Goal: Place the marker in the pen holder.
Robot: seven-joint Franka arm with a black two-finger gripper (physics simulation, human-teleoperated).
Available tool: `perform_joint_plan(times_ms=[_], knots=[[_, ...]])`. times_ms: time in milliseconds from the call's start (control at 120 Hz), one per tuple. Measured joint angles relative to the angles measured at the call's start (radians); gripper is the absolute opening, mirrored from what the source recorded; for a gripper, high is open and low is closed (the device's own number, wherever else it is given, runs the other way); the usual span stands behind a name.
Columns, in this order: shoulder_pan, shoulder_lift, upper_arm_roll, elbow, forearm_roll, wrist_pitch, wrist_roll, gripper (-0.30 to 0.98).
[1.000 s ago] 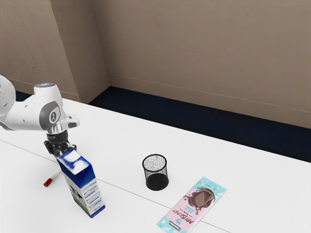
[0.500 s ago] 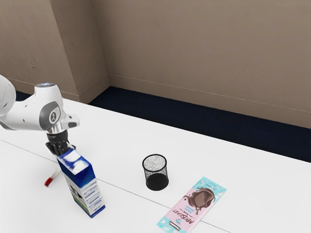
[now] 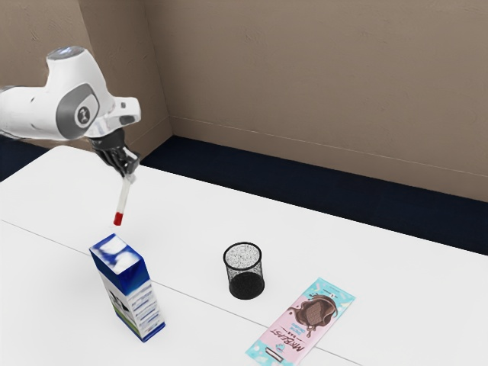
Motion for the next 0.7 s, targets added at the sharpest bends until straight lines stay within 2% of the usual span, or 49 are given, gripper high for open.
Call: perform_joint_plan(times_ms=[150, 300, 700], knots=[[-0.031, 0.008, -0.131, 0.01, -0.059, -0.006, 0.006, -0.1], [-0.055, 0.009, -0.22, 0.014, -0.1, -0.005, 0.008, -0.1], [-0.078, 0.065, -0.305, 0.068, -0.178, 0.003, 0.012, -0.07]])
